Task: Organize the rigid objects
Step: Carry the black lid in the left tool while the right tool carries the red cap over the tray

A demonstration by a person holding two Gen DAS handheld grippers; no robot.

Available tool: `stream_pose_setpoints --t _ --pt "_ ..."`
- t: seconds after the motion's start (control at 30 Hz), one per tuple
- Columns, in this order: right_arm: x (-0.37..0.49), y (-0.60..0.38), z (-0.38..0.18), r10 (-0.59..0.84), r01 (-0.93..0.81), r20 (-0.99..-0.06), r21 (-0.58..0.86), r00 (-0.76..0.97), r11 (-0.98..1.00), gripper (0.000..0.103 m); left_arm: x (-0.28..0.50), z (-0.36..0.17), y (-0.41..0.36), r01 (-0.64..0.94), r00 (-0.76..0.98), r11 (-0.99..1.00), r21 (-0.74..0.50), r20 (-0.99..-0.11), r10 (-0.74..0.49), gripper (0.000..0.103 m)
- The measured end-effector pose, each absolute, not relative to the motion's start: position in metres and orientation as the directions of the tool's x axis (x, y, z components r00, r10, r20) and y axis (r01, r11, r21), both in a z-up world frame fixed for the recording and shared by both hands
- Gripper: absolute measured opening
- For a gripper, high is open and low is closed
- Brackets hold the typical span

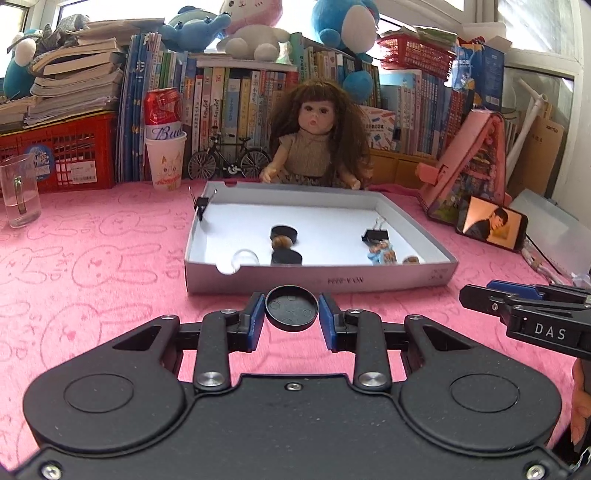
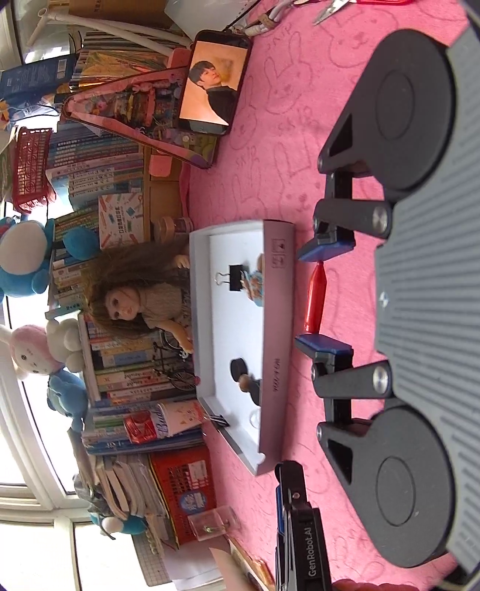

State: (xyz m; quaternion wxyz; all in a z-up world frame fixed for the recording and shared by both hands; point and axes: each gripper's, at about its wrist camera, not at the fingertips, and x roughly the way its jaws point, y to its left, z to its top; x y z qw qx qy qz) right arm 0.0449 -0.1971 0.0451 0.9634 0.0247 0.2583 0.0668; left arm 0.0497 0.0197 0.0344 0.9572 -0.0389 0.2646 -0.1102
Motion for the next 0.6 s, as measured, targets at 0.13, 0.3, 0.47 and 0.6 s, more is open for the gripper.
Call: stream_pose_setpoints --t 0.13,0.3,0.47,0.6 --pt "0.062 -0.202 0.051 0.139 -0.108 -0.477 0.092 0.868 0.99 0.048 0.07 0.043 0.025 0.161 0.843 0.974 -0.161 -0.49 -0.22 0.03" --pt "0.085 -0.208 0.055 0.14 -0.091 -0.469 0.126 0.872 0.988 0.048 0.099 0.049 0.031 0.123 0.842 0.973 -0.194 -0.499 -0.205 0.03" --pt "0.107 -0.21 0.052 0.14 -0.071 -0.481 0.158 0.866 0.985 0.048 0.125 0.049 0.034 0.088 0.84 0.977 -0.194 -0.513 -0.178 0.03" --pt "0.119 -0.203 0.048 0.132 -0.076 -0.485 0.133 0.864 0.988 0.048 0.142 0.044 0.032 0.059 0.838 0.981 -0.182 -0.525 -0.148 0.03"
